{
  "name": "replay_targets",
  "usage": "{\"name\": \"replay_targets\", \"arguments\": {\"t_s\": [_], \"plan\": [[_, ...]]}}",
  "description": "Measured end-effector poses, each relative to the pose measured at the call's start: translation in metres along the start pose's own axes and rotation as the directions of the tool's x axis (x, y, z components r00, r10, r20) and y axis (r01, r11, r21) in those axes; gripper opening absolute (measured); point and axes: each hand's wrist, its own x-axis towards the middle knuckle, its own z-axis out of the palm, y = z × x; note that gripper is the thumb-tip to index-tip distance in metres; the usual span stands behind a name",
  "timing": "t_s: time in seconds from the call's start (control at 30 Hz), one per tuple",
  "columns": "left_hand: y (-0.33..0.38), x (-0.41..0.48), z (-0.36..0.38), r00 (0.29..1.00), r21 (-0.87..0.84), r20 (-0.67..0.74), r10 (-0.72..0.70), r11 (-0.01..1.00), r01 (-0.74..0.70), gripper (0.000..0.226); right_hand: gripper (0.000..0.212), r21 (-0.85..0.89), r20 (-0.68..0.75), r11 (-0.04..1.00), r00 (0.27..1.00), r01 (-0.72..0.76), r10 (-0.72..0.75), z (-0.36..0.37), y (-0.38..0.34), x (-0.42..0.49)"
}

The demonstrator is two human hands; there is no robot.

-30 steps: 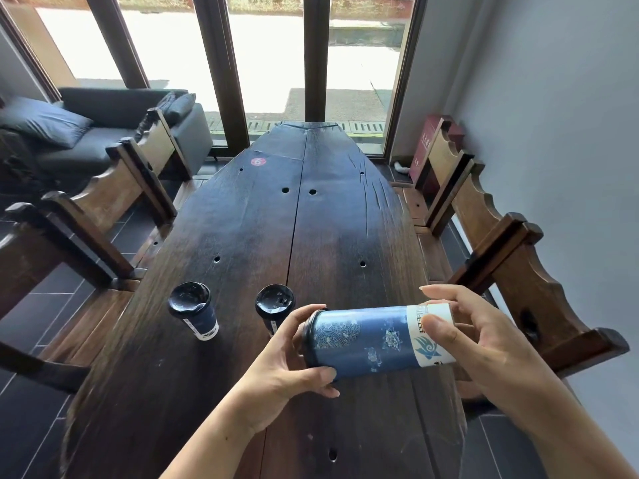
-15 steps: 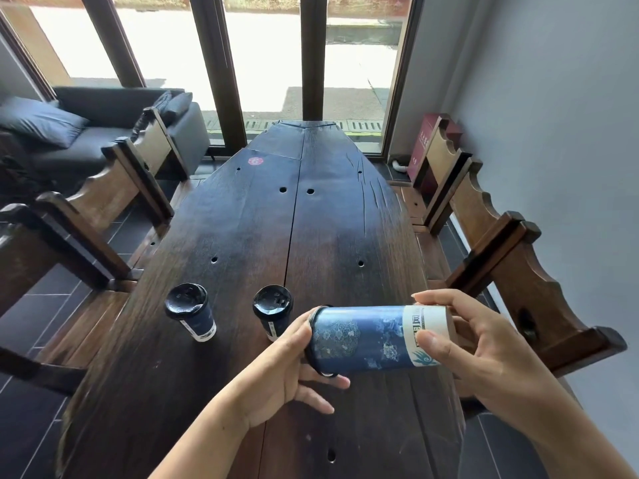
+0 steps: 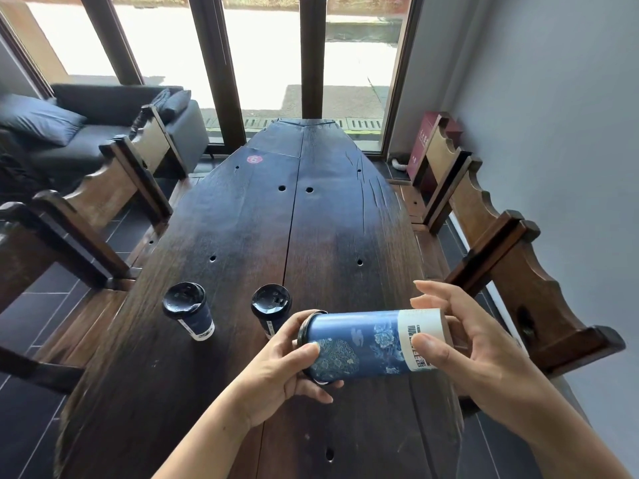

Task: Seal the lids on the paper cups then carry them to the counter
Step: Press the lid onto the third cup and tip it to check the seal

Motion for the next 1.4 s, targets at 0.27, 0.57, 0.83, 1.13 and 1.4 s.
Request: {"name": "replay_targets", "arguments": {"t_s": [0.27,0.57,0.83,1.13,1.4], "plan": [[-0.004,-0.002,0.004,0.994,0.086,0.010,0.109,0.990,-0.109,0.067,0.058,0.186,-0.046,0.975,0.991,-0.118,0.129,-0.001,0.006,0.004],[-0.004,-0.005,0.007,0.993,0.041,0.045,0.108,0.993,-0.110,0.077,0.036,0.179,-0.036,0.975,0.990,-0.129,0.138,-0.001,0.010,0.004],[0.011,-0.004,0.010,0.982,0.080,0.095,-0.164,0.984,0.157,0.070,0.051,0.063,-0.026,0.998,1.000,-0.009,0.010,-0.004,0.000,-0.005],[0.011,0.004,0.010,0.987,0.142,0.036,-0.154,0.979,0.148,0.071,0.041,-0.039,-0.005,0.999,1.000,0.002,-0.002,-0.001,0.000,-0.008],[0.002,0.002,0.007,0.999,0.059,0.041,0.027,0.998,-0.029,0.060,0.058,0.107,-0.040,0.988,0.993,-0.110,0.115,-0.001,0.003,-0.004]]}}
